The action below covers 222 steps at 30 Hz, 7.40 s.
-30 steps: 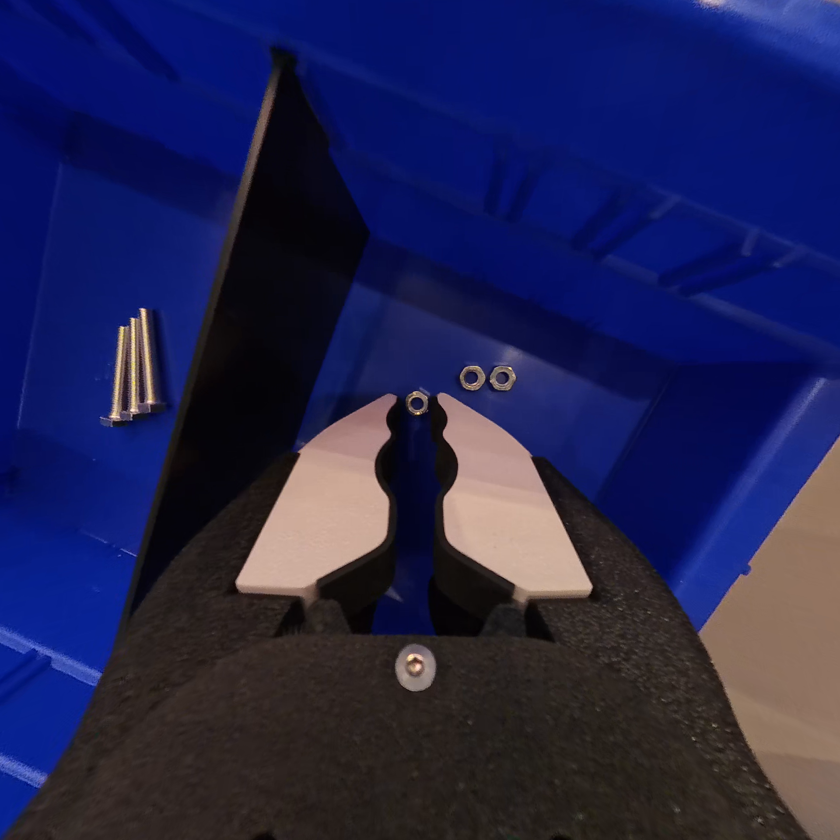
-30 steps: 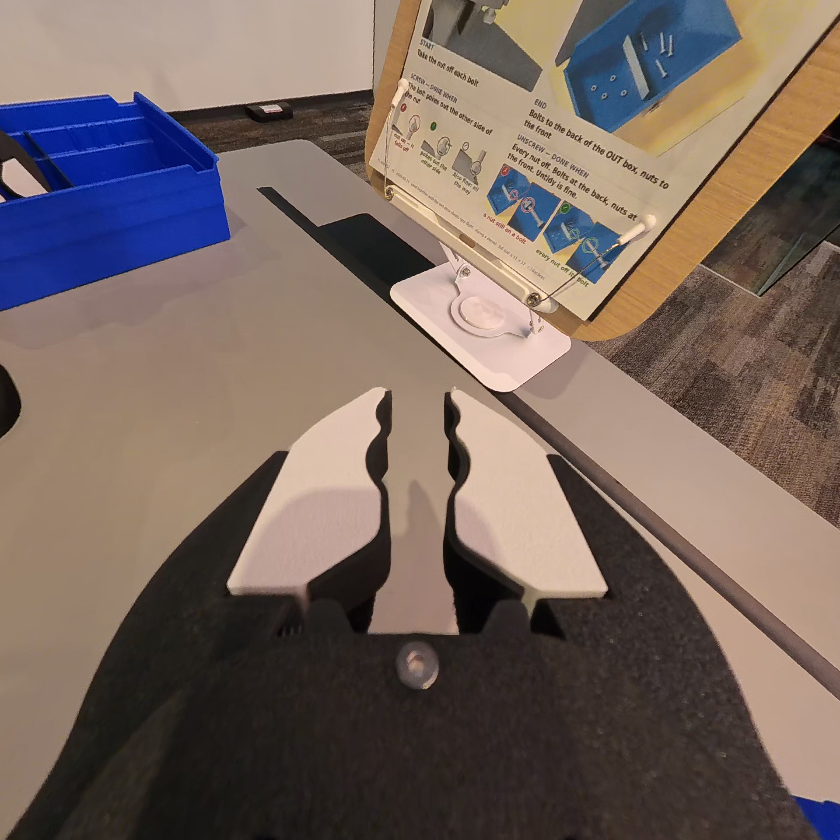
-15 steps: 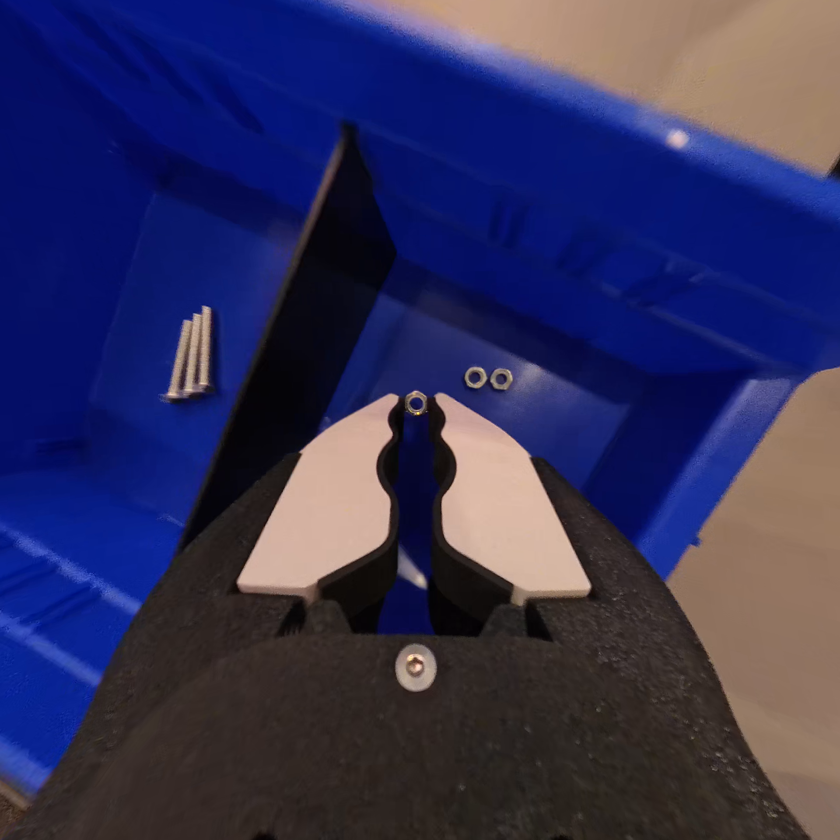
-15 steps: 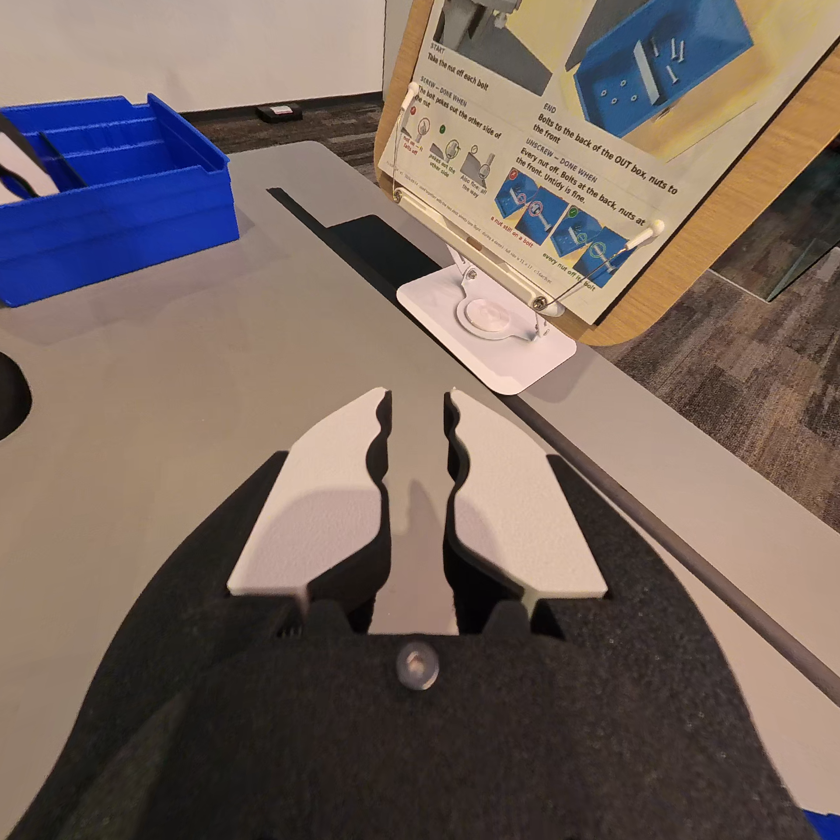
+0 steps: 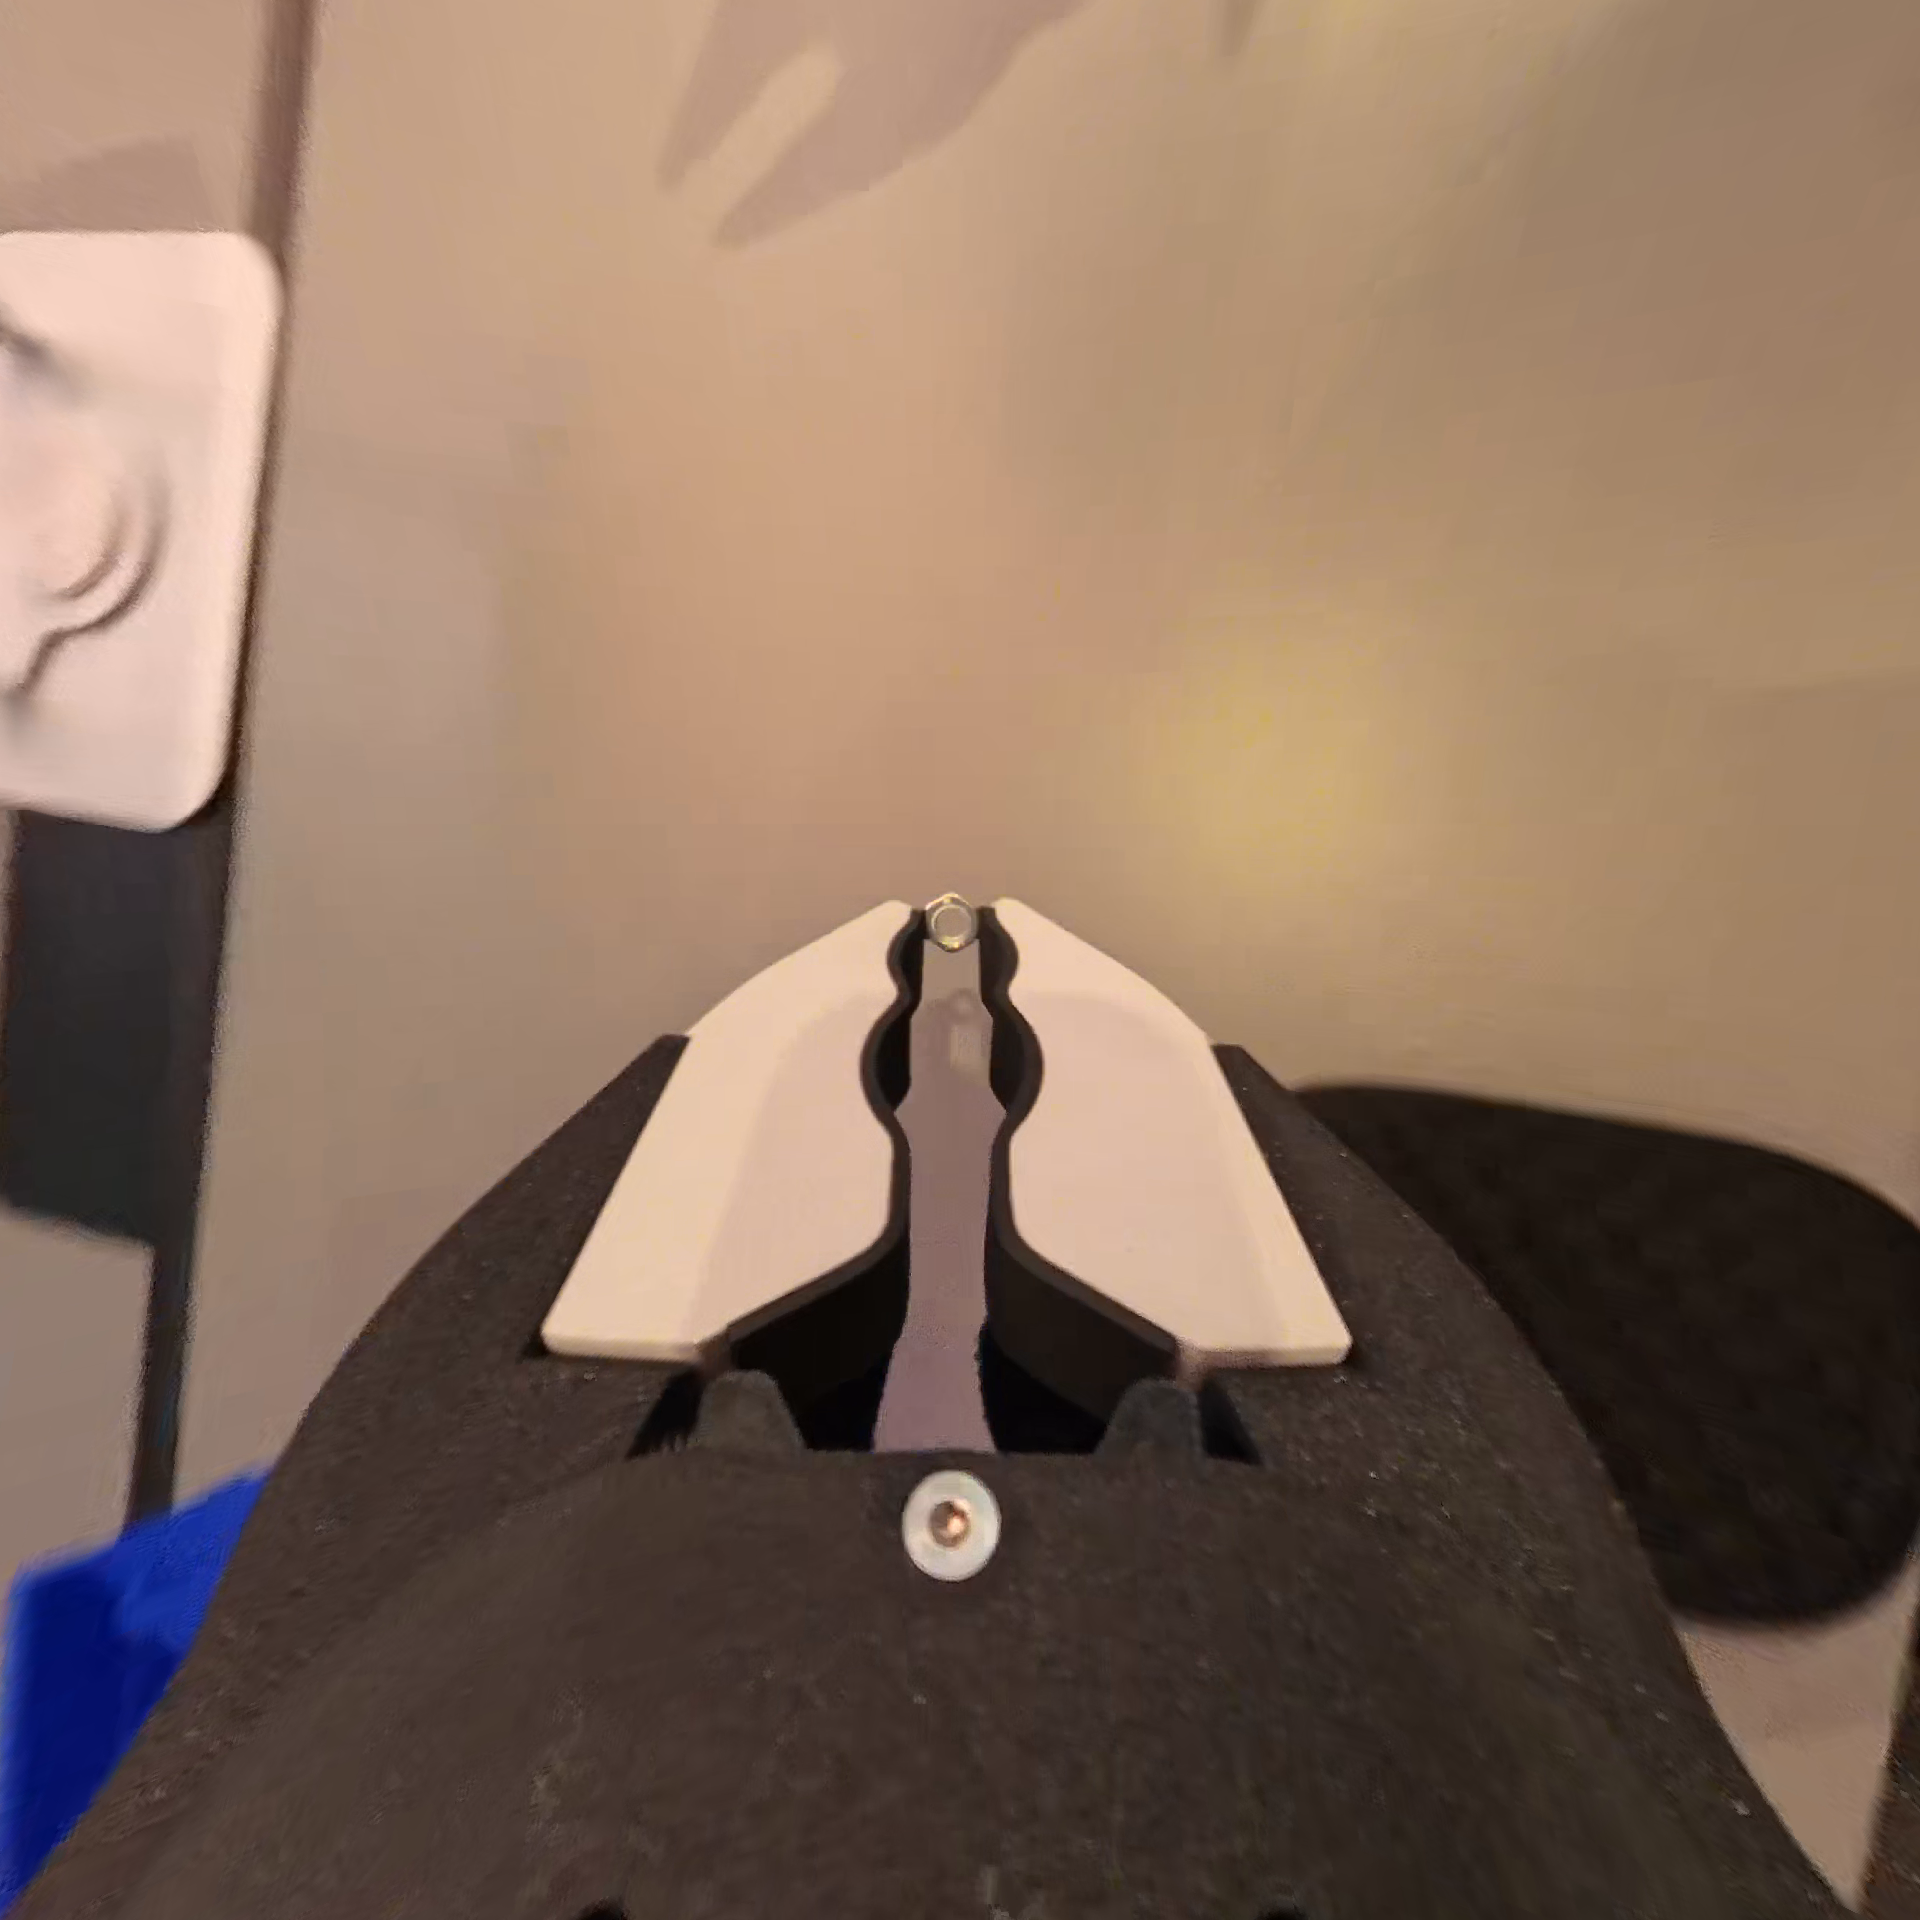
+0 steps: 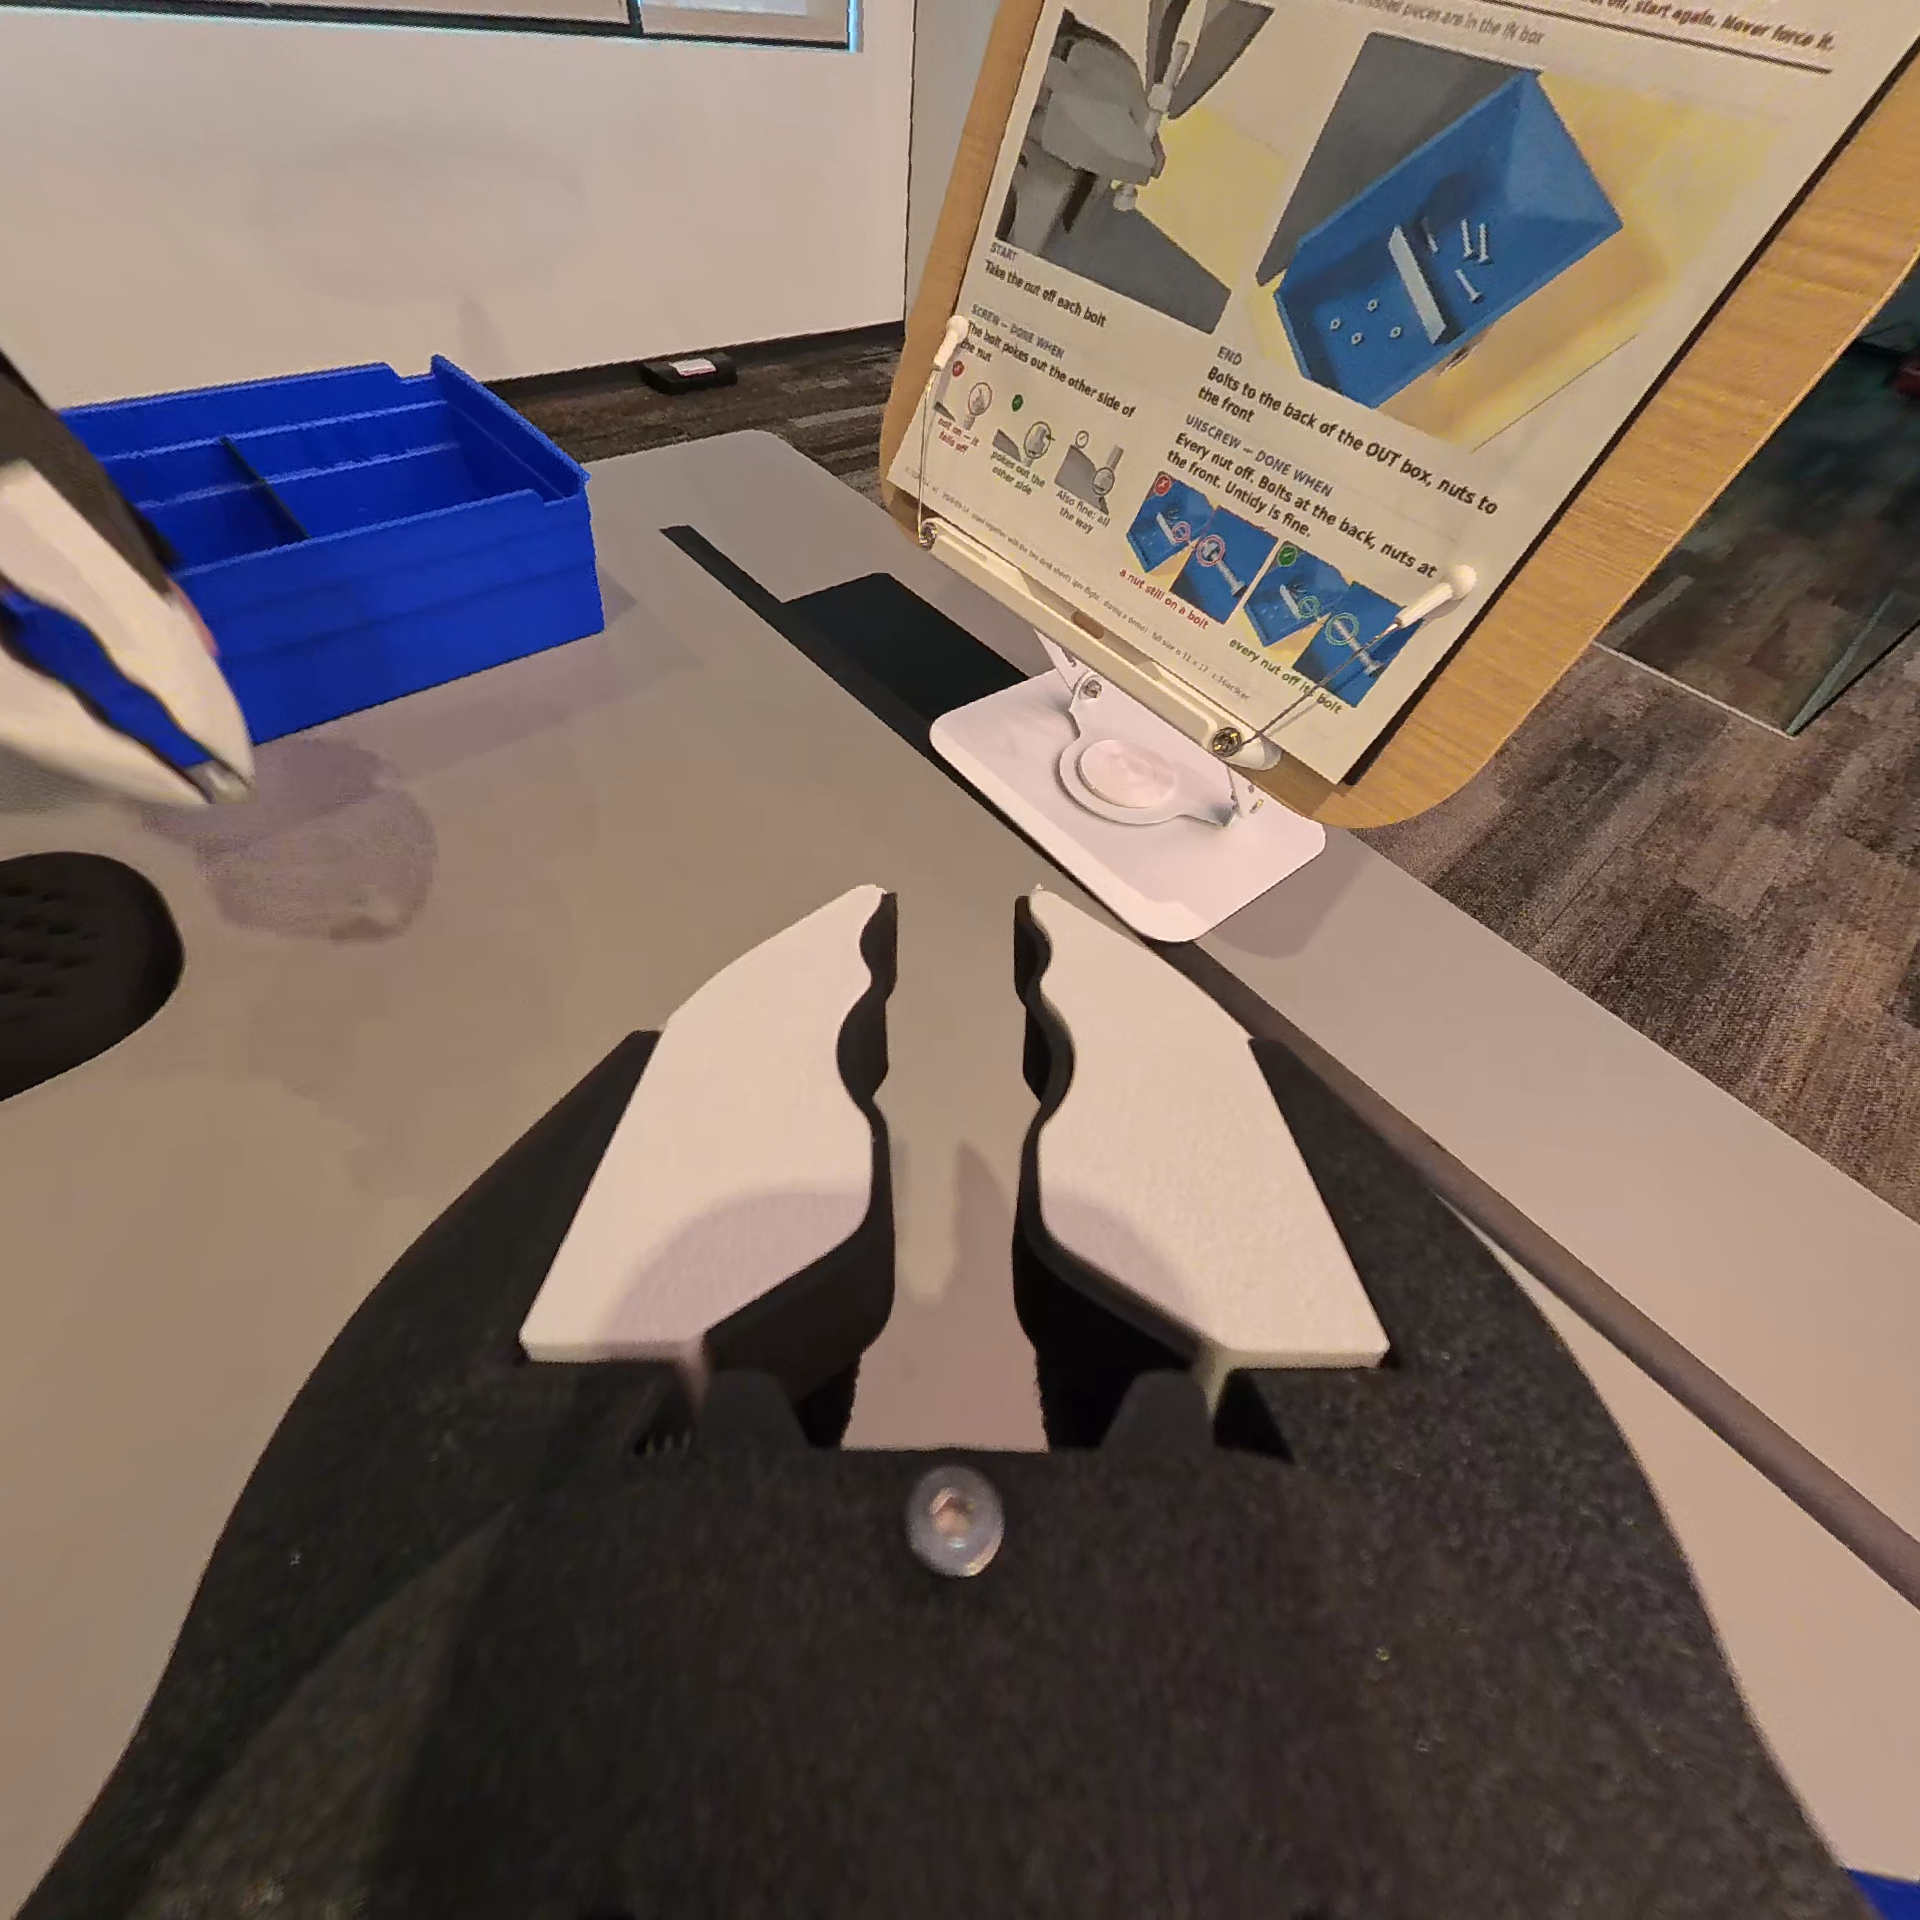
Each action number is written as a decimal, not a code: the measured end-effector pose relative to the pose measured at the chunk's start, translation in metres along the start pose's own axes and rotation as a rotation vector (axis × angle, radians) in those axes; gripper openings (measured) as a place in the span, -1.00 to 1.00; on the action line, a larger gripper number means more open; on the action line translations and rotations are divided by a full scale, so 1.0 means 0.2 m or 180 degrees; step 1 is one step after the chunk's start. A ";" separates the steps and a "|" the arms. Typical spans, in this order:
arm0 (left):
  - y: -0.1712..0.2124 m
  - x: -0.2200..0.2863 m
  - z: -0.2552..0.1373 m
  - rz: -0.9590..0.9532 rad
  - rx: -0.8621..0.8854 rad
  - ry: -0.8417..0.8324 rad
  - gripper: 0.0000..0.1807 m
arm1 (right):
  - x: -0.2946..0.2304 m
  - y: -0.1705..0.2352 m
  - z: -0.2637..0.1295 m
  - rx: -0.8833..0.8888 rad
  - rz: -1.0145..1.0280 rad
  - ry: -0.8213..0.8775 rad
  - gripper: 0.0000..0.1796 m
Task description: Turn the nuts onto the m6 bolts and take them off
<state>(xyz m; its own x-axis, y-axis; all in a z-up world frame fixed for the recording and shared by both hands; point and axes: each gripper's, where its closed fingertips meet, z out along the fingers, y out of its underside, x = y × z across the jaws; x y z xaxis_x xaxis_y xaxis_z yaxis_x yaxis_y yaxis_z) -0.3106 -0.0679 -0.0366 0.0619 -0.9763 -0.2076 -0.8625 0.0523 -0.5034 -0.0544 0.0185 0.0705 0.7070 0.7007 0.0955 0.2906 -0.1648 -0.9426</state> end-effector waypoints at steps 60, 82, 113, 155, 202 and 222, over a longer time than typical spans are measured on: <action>1.59 -0.95 -0.16 -0.0514 -0.1667 -0.0232 -0.84 | 0.08 0.27 0.12 -0.0462 0.0302 -0.0162 -0.79; 1.62 -0.92 -0.12 -0.0609 -0.2125 0.0339 -0.89 | 0.05 0.35 0.15 -0.0731 0.0219 -0.0236 -0.79; 0.83 -1.00 -0.62 -0.1342 -0.0090 -0.0939 -0.94 | -0.05 0.20 0.16 -0.0412 0.0148 -0.0469 -0.80; -0.93 -0.13 -0.15 -0.1539 0.3013 0.0912 -0.91 | -0.70 -0.28 0.12 0.0730 0.0761 -0.2272 -0.94; -0.37 -0.53 -0.37 -0.1810 0.2389 -0.0858 -0.94 | -0.97 0.60 0.55 -0.1361 -0.1496 -0.2254 -0.85; -0.41 -0.45 -0.30 -0.1698 0.2268 -0.0403 -0.94 | -0.99 0.83 0.69 -0.1796 -0.1787 -0.2433 -0.82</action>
<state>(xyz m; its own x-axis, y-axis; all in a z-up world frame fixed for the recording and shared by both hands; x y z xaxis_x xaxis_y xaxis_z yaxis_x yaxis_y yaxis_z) -0.2767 0.0029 0.0740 0.4564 -0.8798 0.1331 -0.1897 -0.2423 -0.9515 -0.2348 -0.0526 -0.1493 -0.1462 0.9876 0.0577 0.8356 0.1545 -0.5271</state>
